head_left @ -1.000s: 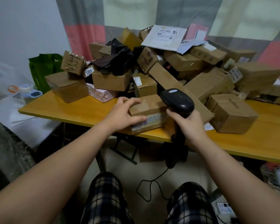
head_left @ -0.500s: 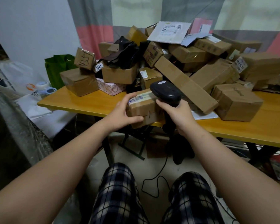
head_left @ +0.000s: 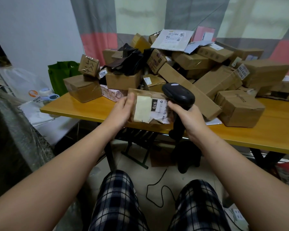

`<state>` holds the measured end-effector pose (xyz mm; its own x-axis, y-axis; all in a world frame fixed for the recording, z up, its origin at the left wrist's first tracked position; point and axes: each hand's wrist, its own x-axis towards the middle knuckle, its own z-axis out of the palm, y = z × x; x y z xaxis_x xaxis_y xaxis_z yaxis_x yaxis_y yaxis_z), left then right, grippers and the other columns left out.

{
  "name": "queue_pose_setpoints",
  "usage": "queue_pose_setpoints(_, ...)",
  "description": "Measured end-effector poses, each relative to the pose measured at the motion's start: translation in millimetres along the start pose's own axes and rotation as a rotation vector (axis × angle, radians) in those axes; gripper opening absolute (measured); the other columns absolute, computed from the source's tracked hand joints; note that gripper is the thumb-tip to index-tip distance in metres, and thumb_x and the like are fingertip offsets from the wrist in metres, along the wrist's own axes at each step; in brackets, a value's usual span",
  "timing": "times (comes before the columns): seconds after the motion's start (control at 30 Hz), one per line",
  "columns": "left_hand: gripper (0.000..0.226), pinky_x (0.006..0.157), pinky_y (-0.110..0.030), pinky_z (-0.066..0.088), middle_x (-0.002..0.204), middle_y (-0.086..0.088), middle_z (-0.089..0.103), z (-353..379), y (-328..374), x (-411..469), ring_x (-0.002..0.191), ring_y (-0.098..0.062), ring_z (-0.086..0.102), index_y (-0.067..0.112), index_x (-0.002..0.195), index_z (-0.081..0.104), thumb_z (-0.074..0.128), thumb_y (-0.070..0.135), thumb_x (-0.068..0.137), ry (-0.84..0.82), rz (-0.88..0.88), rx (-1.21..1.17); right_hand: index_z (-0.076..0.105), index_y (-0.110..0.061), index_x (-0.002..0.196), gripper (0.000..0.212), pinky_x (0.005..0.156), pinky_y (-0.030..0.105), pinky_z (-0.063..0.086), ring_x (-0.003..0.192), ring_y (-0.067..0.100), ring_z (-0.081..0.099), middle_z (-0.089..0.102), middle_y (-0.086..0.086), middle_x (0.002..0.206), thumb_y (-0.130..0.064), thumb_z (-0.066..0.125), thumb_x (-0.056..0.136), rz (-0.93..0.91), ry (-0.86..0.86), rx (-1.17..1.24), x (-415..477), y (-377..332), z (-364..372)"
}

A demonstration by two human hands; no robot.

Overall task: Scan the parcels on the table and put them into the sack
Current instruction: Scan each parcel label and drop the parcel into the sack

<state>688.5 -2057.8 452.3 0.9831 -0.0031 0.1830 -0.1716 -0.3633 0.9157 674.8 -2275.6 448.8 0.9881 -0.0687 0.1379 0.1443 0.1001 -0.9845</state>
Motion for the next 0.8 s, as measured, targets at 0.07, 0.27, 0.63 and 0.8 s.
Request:
queue_pose_setpoints(0.07,0.107,0.104,-0.029,0.038,0.142,0.013,0.040,-1,-1,1,0.127,-0.010,0.043,0.022,0.148,0.031,0.049,0.087,0.066,-0.068,-0.027,0.129,0.066,-0.018,0.116,0.037,0.093,0.036,0.053,0.102,0.014,0.067,0.073,-0.001,0.105,-0.025,0.076,0.081,-0.010,0.005,-0.031,0,-1,1)
queue_pose_setpoints(0.27,0.096,0.099,-0.031,0.042,0.136,0.014,0.043,4,-7,-9,0.111,-0.005,0.054,0.037,0.151,0.005,0.058,0.062,0.076,0.006,-0.001,-0.198,0.068,-0.025,0.111,0.037,0.091,0.032,0.051,0.102,0.009,0.064,0.072,-0.007,0.106,-0.025,0.079,0.077,-0.066,0.101,0.017,-2,1,3)
queue_pose_setpoints(0.63,0.033,0.111,-0.029,0.024,0.154,-0.001,0.027,15,-15,4,0.142,-0.015,0.022,0.025,0.098,0.047,0.074,0.032,0.081,-0.132,0.152,0.106,0.065,-0.013,0.118,0.042,0.091,0.029,0.052,0.106,0.010,0.064,0.069,0.001,0.113,-0.015,0.078,0.079,-0.260,-0.013,-0.150,4,-10,14)
queue_pose_setpoints(0.8,0.073,0.109,-0.025,0.025,0.145,-0.004,0.020,13,-11,14,0.136,-0.019,0.024,0.035,0.127,0.028,0.076,0.015,0.077,-0.071,0.278,0.154,0.061,-0.010,0.124,0.045,0.091,0.025,0.051,0.108,0.008,0.062,0.068,0.001,0.115,-0.011,0.075,0.081,-0.263,-0.163,-0.220,13,-16,18)
